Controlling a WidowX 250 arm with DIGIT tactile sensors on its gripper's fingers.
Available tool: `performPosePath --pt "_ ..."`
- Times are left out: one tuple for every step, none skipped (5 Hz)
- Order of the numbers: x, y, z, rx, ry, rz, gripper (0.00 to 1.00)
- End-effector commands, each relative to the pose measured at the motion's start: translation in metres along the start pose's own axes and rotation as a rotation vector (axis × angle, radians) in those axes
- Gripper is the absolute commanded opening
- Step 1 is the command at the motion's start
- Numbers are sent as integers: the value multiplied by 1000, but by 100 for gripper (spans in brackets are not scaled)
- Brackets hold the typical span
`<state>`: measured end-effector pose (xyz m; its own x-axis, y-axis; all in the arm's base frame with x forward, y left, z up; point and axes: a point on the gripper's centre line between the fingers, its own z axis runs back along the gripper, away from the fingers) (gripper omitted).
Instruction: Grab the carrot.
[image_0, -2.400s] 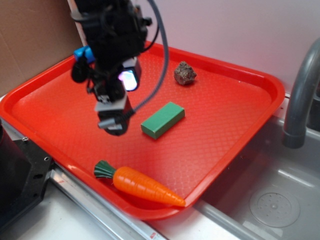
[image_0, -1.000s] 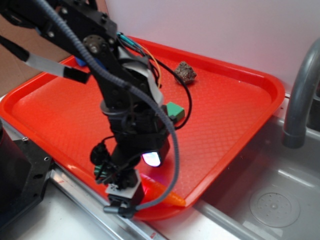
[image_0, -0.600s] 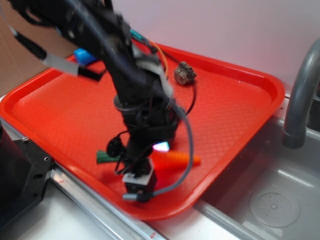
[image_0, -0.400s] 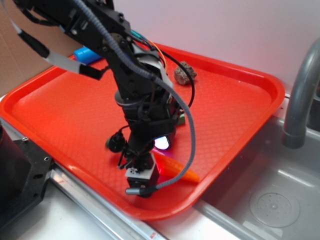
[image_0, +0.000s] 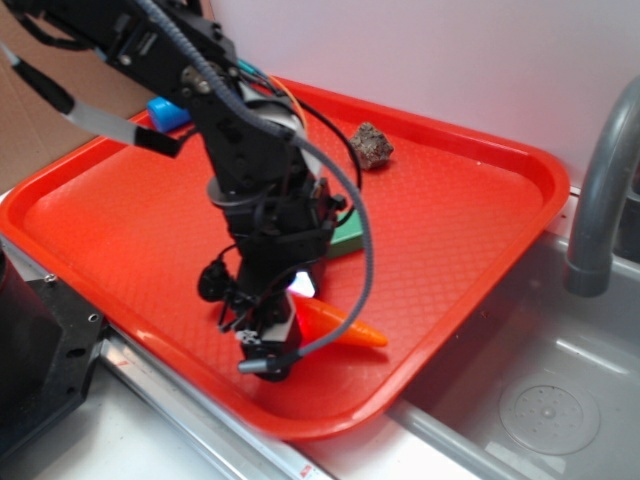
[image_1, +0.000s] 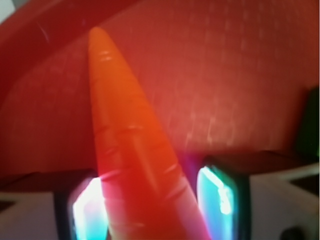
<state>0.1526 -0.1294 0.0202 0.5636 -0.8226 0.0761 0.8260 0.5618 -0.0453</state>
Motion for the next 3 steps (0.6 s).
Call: performPosePath --pt "-56 15 89 -27 13 405 0" --pt "-94 28 141 -35 -35 653 0" --pt "-108 34 183 -8 -34 902 0"
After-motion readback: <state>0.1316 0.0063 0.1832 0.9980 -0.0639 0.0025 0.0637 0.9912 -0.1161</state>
